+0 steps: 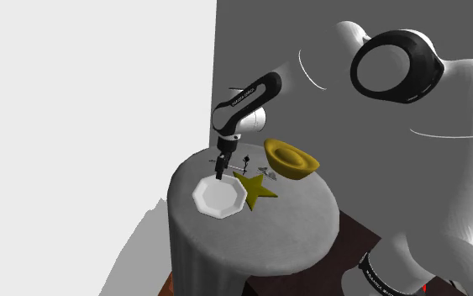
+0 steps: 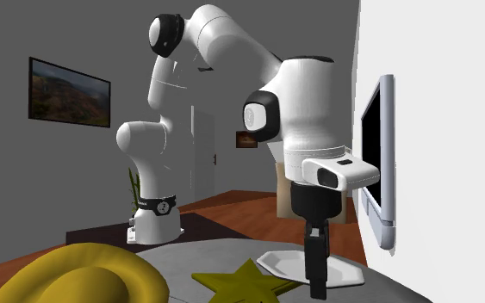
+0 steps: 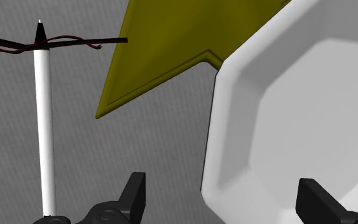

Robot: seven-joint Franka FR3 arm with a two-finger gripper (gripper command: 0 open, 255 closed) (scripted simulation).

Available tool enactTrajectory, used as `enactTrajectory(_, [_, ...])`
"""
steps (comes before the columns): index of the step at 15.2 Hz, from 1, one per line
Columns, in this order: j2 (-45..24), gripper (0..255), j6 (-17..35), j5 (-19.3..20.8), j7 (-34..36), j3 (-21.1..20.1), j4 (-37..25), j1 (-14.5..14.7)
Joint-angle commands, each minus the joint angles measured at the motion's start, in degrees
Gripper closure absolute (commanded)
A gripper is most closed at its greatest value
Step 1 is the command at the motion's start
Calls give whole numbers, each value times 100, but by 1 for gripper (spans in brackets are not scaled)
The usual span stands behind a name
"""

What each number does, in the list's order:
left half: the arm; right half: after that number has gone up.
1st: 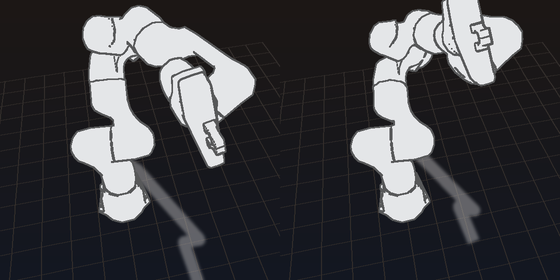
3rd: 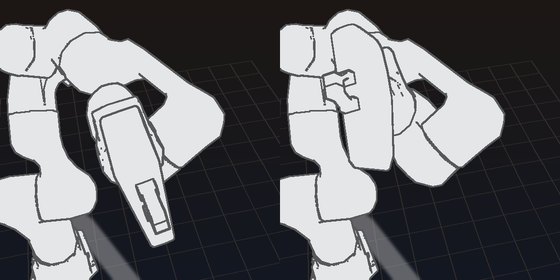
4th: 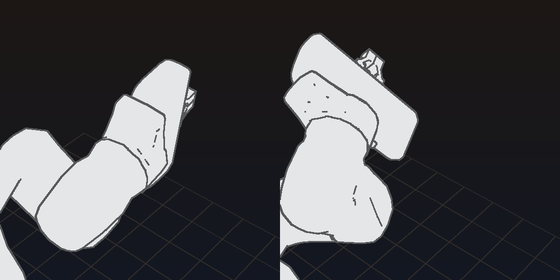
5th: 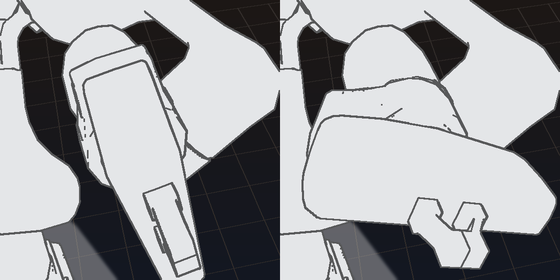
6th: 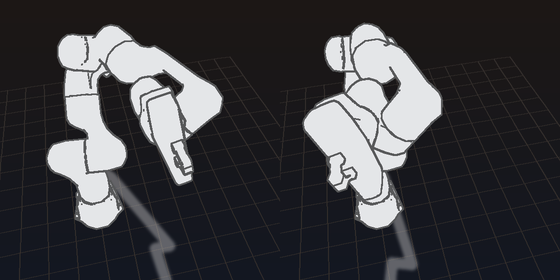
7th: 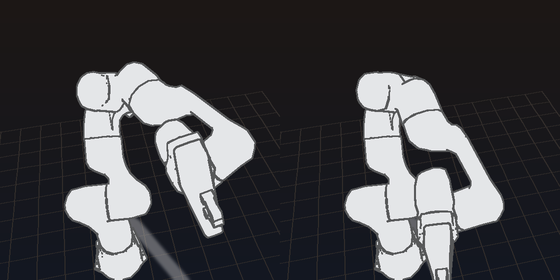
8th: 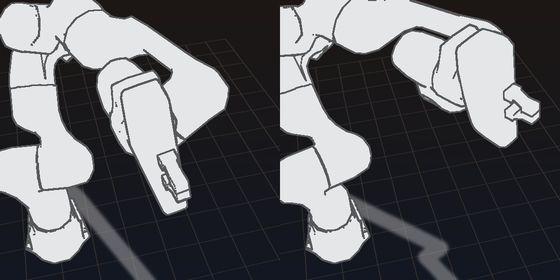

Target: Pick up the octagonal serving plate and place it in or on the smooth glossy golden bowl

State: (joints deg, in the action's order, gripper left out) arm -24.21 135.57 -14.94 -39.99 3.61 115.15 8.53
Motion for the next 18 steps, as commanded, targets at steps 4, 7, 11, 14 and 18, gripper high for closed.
enactTrajectory(4, [-1,255,1,0,0,0,0,0])
enactTrajectory(7, [-2,255,1,0,0,0,-1,0])
enactTrajectory(11, [-1,255,1,0,0,0,0,0])
enactTrajectory(14, [165,255,-174,47,53,24,-12,13])
enactTrajectory(18, [374,255,-414,109,122,51,-50,26])
